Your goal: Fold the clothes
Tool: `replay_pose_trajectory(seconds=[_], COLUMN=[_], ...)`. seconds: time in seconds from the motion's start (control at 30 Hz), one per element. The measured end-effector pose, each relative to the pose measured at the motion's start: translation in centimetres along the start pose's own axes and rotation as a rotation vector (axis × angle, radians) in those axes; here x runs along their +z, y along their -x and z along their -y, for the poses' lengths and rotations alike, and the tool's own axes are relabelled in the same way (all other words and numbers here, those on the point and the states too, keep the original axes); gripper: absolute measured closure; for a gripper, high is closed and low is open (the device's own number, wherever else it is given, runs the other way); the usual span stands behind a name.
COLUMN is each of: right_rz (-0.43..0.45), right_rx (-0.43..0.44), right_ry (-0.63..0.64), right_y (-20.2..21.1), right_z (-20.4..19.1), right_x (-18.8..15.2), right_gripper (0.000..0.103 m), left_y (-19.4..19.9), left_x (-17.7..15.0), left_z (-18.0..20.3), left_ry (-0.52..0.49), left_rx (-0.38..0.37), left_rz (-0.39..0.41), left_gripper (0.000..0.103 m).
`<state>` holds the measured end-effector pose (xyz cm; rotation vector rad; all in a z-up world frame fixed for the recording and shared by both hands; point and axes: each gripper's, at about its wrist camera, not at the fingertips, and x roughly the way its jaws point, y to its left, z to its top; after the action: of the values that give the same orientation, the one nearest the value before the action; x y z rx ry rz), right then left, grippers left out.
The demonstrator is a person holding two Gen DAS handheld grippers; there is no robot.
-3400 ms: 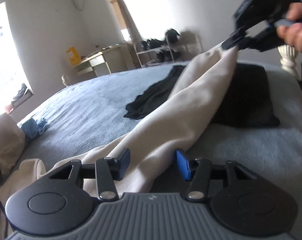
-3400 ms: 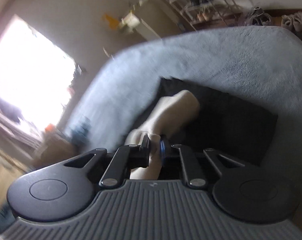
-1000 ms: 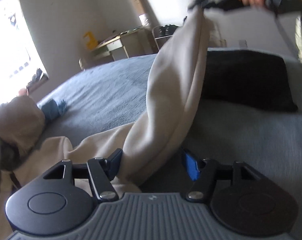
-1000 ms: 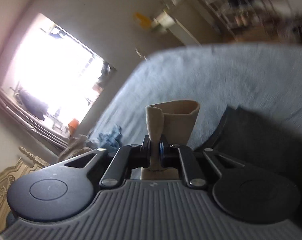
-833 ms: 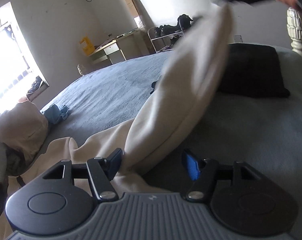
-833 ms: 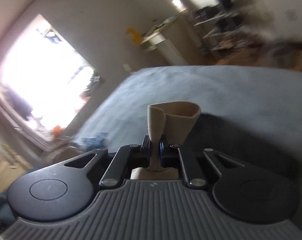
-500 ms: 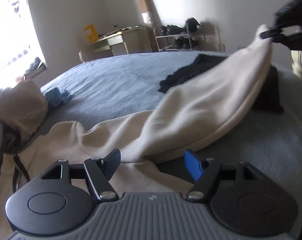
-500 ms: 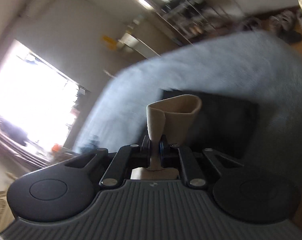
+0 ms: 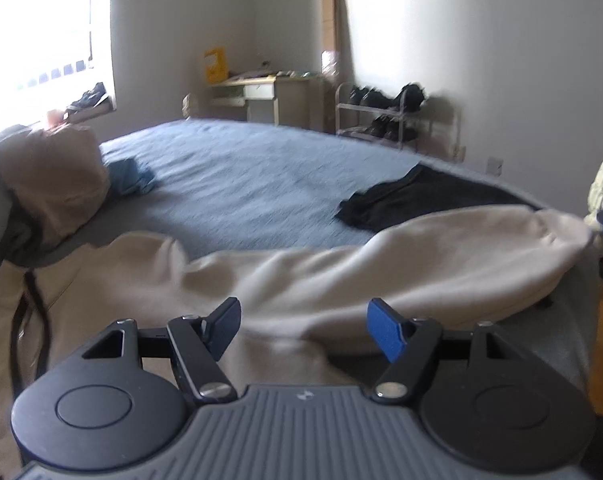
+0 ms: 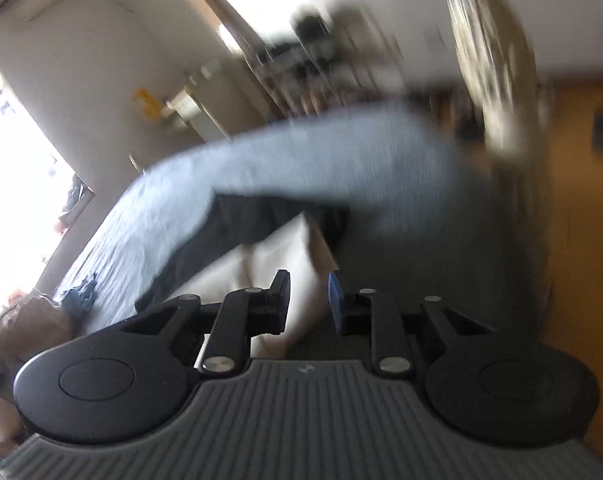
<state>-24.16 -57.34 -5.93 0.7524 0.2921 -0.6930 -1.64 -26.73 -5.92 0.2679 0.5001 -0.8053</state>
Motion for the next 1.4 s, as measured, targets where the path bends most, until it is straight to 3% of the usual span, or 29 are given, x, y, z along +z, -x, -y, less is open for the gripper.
replay_pose_trajectory(seconds=[0.07, 0.17, 0.23, 0.33, 0.43, 0.47, 0.53, 0.57, 0.63, 0.73, 0.8, 0.9, 0.97, 1.07, 1.1, 1.17, 1.2, 1.27, 1.4], right_rz=[0.057, 0.016, -0.030, -0.054, -0.120, -0.140, -0.097, -0.074, -0.029, -0.071, -0.157, -0.233, -0.236, -0.171, -0.178, -0.261, -0.325, -0.410, -0.563], right_rx=[0.071, 0.204, 0.238, 0.178, 0.016, 0.002, 0.026, 0.040, 0.148, 0.289, 0.265, 0.029, 0.037, 0.126, 0.207, 0.392, 0.484, 0.615, 0.702], right_ry=[0.099, 0.302, 0.430, 0.506, 0.629, 0.650, 0.689, 0.708, 0.723, 0.715, 0.719, 0.768, 0.684, 0.736, 0.771, 0.821, 0.841, 0.883, 0.919], right_y=[1.1, -0.2, -1.9, -4.2, -6.9, -7.0, -5.7, -5.0, -4.4, -6.1, -9.6, -14.2, -13.7, -11.0, -10.6, -10.8, -11.5, -13.5, -20.1], right_z=[-2.2, -6.8, -8.9, -8.2, -6.4, -6.4, -8.2, -9.1, -12.0, -15.0, -15.1, -12.6, -12.4, -16.5, -18.6, -22.5, -24.5, -28.3, -33.0], right_x=[0.4, -0.7, -2.6, -4.9, -7.3, -7.5, -6.9, -6.6, -5.4, -4.6, -5.0, -6.1, -4.8, -3.9, -3.9, -4.6, -5.2, -6.8, -9.4], right_gripper=[0.081, 0.080, 0.080, 0.080, 0.079, 0.079, 0.079, 0.079, 0.079, 0.079, 0.079, 0.081, 0.081, 0.077, 0.076, 0.069, 0.059, 0.052, 0.046], left_y=[-0.6, -1.9, -3.0, -4.1, -4.3, -4.3, -4.3, -4.3, -4.4, -4.5, -4.3, -4.1, -4.2, -4.2, -4.2, -3.9, -3.9, -3.8, -3.9], left_x=[0.4, 0.3, -0.1, -1.6, -3.0, -3.3, -3.8, -3.9, -4.0, -4.1, -4.3, -4.6, -4.8, -5.1, -5.1, -5.2, -5.3, -5.4, -5.3], left_z=[0.9, 2.6, 3.3, 3.7, 3.8, 3.7, 3.7, 3.6, 3.5, 3.4, 3.4, 3.0, 2.5, 1.7, 1.4, 0.8, 0.6, 0.5, 1.0], left_ry=[-0.004, -0.024, -0.021, -0.012, -0.033, -0.037, -0.041, -0.036, -0.019, 0.003, 0.007, 0.029, 0.054, 0.097, 0.112, 0.148, 0.163, 0.177, 0.159], left_rx=[-0.029, -0.069, -0.084, -0.100, -0.107, -0.109, -0.111, -0.113, -0.118, -0.119, -0.118, -0.136, -0.159, -0.191, -0.200, -0.220, -0.228, -0.234, -0.223], left_rz=[0.007, -0.008, -0.041, -0.088, -0.099, -0.097, -0.091, -0.089, -0.086, -0.081, -0.073, -0.057, -0.046, -0.030, -0.025, -0.008, -0.004, 0.000, 0.000], left_gripper=[0.032, 0.032, 0.032, 0.032, 0.032, 0.032, 0.032, 0.032, 0.032, 0.032, 0.032, 0.032, 0.030, 0.030, 0.030, 0.030, 0.030, 0.030, 0.030])
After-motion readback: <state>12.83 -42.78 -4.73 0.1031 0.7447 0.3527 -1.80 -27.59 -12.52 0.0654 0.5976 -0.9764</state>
